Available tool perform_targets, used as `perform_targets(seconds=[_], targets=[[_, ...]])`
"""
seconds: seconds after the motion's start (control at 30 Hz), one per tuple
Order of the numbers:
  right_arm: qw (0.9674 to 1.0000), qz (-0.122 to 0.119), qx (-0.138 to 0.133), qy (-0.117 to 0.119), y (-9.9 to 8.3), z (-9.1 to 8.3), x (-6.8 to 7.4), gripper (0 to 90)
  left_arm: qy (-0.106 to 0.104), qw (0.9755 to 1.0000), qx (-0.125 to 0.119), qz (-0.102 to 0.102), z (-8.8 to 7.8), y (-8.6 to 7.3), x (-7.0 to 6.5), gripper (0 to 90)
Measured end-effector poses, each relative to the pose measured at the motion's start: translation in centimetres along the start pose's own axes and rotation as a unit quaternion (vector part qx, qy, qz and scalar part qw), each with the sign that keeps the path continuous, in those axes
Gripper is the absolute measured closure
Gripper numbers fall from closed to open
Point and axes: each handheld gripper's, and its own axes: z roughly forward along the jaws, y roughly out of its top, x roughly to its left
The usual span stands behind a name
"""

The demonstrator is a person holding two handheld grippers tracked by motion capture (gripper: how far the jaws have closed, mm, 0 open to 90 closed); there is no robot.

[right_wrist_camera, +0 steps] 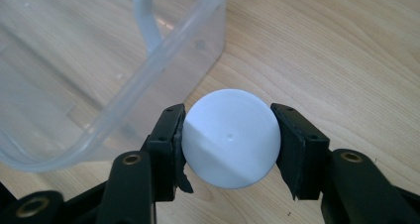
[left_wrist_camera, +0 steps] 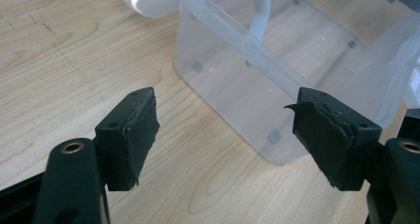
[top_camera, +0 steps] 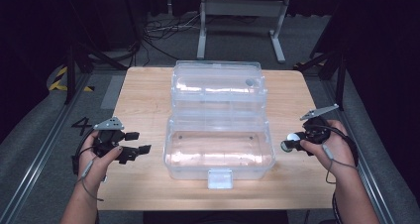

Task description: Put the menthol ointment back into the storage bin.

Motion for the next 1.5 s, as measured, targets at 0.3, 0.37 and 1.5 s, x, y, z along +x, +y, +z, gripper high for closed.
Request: perform_targets(seconds=[0.3, 0.37, 1.5], targets=[[0.9996, -0.019, -0.021, 0.008, 0.8, -1.7, 1.6, 50.2, 0.000, 1.0000, 0.000, -0.001, 0.0, 0.0, 0.0, 26.0], [0.9995, -0.021, -0.022, 0.008, 0.9, -1.9, 1.8, 50.2, 0.001, 1.0000, 0.000, -0.002, 0.0, -0.1, 0.1, 25.9], [0.9888, -0.120, -0.032, 0.083, 5.0, -2.1, 7.8, 50.2, 0.003, 1.0000, 0.002, -0.007, 0.0, -0.3, 0.3, 25.9]])
